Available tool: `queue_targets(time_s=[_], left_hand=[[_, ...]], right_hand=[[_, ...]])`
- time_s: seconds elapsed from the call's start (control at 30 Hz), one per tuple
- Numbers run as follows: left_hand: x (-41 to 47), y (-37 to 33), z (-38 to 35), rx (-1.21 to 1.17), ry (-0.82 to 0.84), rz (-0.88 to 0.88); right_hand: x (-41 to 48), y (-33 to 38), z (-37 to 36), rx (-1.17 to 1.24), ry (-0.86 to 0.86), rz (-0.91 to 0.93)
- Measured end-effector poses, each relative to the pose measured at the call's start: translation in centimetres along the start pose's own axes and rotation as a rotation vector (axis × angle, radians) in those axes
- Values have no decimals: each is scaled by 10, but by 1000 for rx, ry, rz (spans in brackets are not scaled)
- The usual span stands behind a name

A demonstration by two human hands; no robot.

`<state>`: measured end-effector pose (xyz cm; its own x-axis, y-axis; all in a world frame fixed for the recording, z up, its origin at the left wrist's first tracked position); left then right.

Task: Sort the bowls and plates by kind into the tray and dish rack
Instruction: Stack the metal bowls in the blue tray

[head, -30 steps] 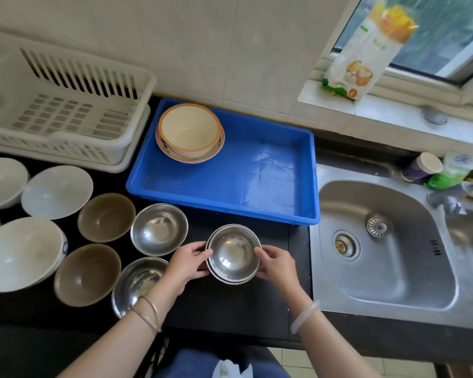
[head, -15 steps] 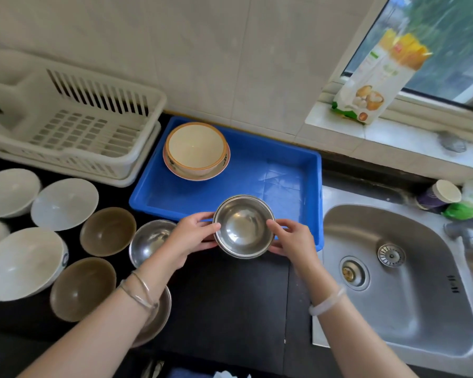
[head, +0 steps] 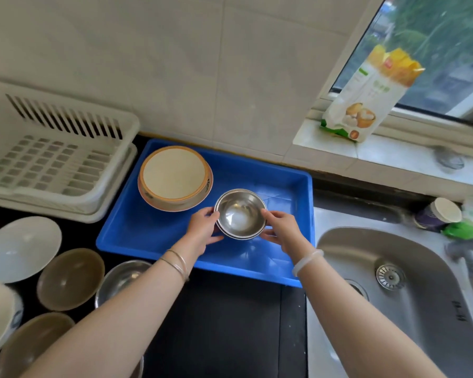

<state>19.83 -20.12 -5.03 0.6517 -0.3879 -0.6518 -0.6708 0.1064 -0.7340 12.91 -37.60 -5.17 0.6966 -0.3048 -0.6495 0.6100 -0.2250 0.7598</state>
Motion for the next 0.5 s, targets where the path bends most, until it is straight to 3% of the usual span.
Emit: queue_targets(time_s=[0.33,0.5], left_hand=[[33,9,-1,-127,58,-15],[41,21,-2,-398,55,3]], right_hand=[[28,-16,0,206,-4,32],[37,-22,-2,321,7,57]])
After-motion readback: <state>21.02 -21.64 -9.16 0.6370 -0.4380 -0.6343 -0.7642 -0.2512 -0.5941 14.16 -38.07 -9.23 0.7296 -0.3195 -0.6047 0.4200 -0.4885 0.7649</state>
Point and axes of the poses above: each hand's wrist, its own x-axis towards the middle knuckle, its own z-axis out of the back of the hand, y = z × x, the point moved 2 cm from there along x, towards the middle knuckle, and after that the axes turned 10 degrees about y, right-handed, at the moved point
